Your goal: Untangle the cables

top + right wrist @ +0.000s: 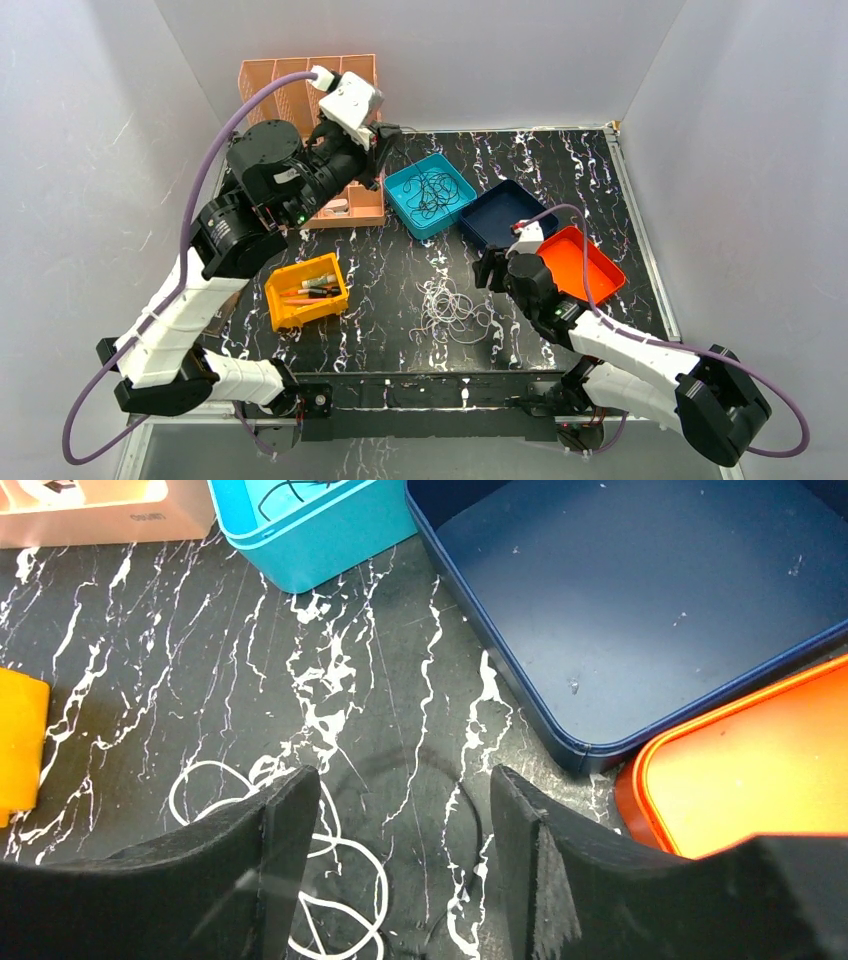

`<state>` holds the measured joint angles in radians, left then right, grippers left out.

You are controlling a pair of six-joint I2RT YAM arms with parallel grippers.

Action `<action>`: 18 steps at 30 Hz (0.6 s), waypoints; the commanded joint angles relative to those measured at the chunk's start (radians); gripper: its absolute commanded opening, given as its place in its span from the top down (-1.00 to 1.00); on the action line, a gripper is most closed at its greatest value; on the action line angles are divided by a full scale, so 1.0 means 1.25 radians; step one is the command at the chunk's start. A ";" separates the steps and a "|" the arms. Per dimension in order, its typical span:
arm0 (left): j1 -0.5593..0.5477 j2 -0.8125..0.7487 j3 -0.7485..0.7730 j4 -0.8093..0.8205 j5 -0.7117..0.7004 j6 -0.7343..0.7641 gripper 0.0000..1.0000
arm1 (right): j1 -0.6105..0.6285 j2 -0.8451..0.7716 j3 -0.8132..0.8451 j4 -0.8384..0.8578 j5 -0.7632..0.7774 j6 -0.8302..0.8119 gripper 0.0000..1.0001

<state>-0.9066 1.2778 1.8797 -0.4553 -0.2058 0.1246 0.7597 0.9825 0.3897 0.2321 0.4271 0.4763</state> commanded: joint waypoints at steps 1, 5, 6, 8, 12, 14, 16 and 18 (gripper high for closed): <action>0.002 -0.019 0.079 0.053 -0.063 0.054 1.00 | -0.004 -0.002 -0.022 -0.036 0.014 0.020 -0.46; 0.002 -0.017 0.100 0.060 -0.080 0.074 1.00 | -0.003 0.002 -0.026 -0.036 0.004 0.018 -0.57; 0.002 -0.018 0.103 0.063 -0.085 0.078 1.00 | -0.004 -0.001 -0.026 -0.035 0.002 0.018 -0.58; 0.002 -0.019 0.103 0.066 -0.088 0.083 1.00 | -0.004 -0.010 -0.026 -0.038 0.000 0.019 -0.58; 0.002 -0.019 0.097 0.064 -0.088 0.081 1.00 | -0.003 -0.046 -0.026 -0.035 -0.008 0.013 -0.57; 0.002 -0.018 0.095 0.062 -0.089 0.080 1.00 | -0.003 -0.064 -0.026 -0.038 -0.013 0.006 -0.56; 0.002 -0.017 0.094 0.062 -0.089 0.080 1.00 | -0.004 -0.089 -0.021 -0.049 -0.014 0.001 -0.56; 0.001 -0.017 0.095 0.062 -0.091 0.080 1.00 | -0.004 -0.120 -0.017 -0.059 -0.006 -0.005 -0.56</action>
<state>-0.9062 1.2671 1.9800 -0.3969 -0.3000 0.2100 0.7593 0.8989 0.3504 0.1555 0.4099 0.4892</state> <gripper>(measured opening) 0.010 0.784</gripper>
